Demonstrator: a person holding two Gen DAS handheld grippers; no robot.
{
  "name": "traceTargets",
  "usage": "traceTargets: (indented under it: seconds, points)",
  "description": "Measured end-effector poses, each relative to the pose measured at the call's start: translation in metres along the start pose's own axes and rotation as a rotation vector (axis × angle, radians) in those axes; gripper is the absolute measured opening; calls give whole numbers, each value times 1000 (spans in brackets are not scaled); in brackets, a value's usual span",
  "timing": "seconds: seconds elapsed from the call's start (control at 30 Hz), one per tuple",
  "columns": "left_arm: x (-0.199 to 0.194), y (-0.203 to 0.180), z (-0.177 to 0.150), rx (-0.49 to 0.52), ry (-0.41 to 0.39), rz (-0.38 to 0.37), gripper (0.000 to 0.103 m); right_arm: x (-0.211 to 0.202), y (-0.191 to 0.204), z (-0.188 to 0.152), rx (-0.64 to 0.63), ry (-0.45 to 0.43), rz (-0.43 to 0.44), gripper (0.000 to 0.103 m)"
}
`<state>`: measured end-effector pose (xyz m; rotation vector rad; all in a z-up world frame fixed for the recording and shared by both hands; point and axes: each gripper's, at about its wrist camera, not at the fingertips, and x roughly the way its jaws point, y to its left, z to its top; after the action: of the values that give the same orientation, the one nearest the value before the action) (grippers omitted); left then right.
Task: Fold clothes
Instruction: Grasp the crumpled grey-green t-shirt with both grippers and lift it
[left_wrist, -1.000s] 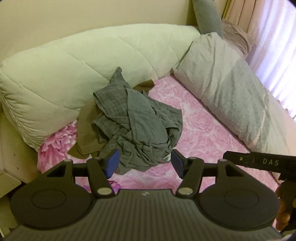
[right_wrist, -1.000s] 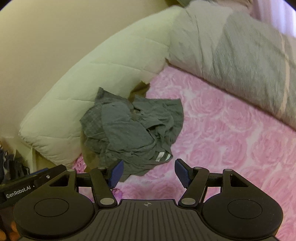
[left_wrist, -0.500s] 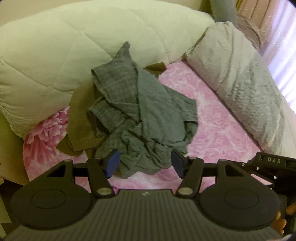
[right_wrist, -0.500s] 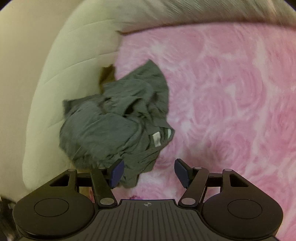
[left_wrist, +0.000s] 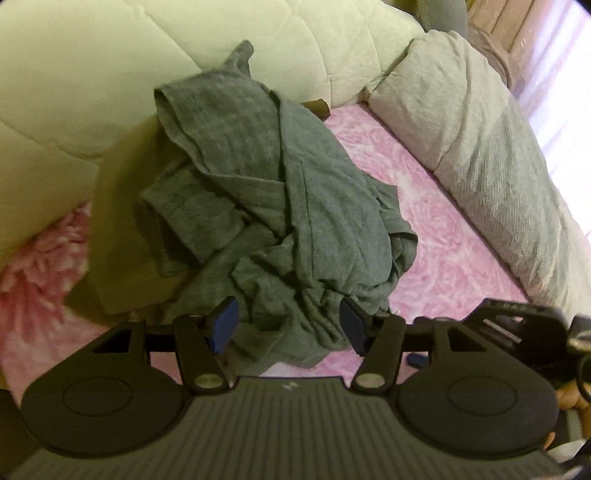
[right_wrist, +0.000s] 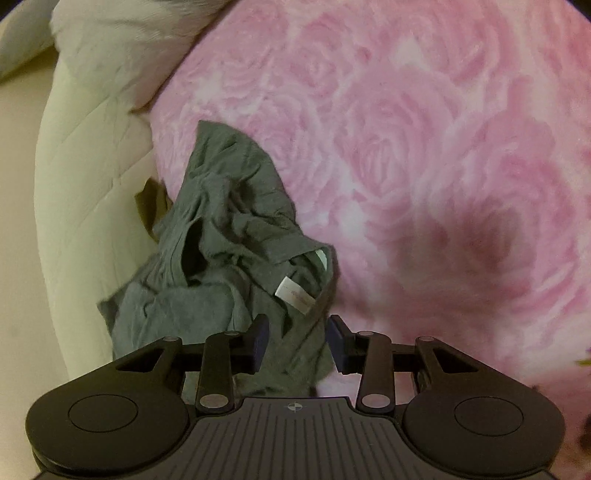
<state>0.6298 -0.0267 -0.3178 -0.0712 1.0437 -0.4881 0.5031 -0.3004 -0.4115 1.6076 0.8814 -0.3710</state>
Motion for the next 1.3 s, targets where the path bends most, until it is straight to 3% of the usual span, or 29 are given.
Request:
traceTargets:
  seconds: [0.2, 0.33, 0.37, 0.4, 0.5, 0.77, 1.0, 1.1, 1.2, 1.23, 1.27, 1.3]
  points:
    - [29, 17, -2, -118, 25, -40, 49, 26, -20, 5, 161, -7, 67, 39]
    - [40, 27, -5, -180, 45, -70, 23, 28, -20, 3, 147, 8, 59, 38]
    - [41, 29, -5, -195, 49, -83, 15, 20, -17, 1, 122, -4, 66, 29]
    - [42, 32, -6, -211, 55, -98, 13, 12, -15, 0, 98, -16, 73, 0]
    - [33, 34, -5, -217, 64, -149, 6, -13, -7, -5, 25, -52, 93, 0]
    - [-45, -1, -4, -63, 23, -281, 3, -81, 14, -18, -167, -151, 152, 0]
    - [-138, -55, 4, 66, -107, -364, 1, -210, 47, -24, -268, -368, 353, 0]
    - [-166, -82, -1, 108, -131, -402, 1, -246, 61, -23, -281, -352, 393, 0]
    - [-177, -96, -16, 119, -101, -358, 1, -270, 58, -28, -272, -308, 330, 1]
    - [-178, -97, -26, 110, -85, -351, 1, -275, 54, -31, -265, -293, 300, 5]
    - [-179, -94, -36, 98, -69, -354, 1, -277, 47, -33, -252, -280, 270, 28]
    - [-179, -91, -46, 89, -53, -357, 1, -279, 39, -35, -239, -270, 240, 73]
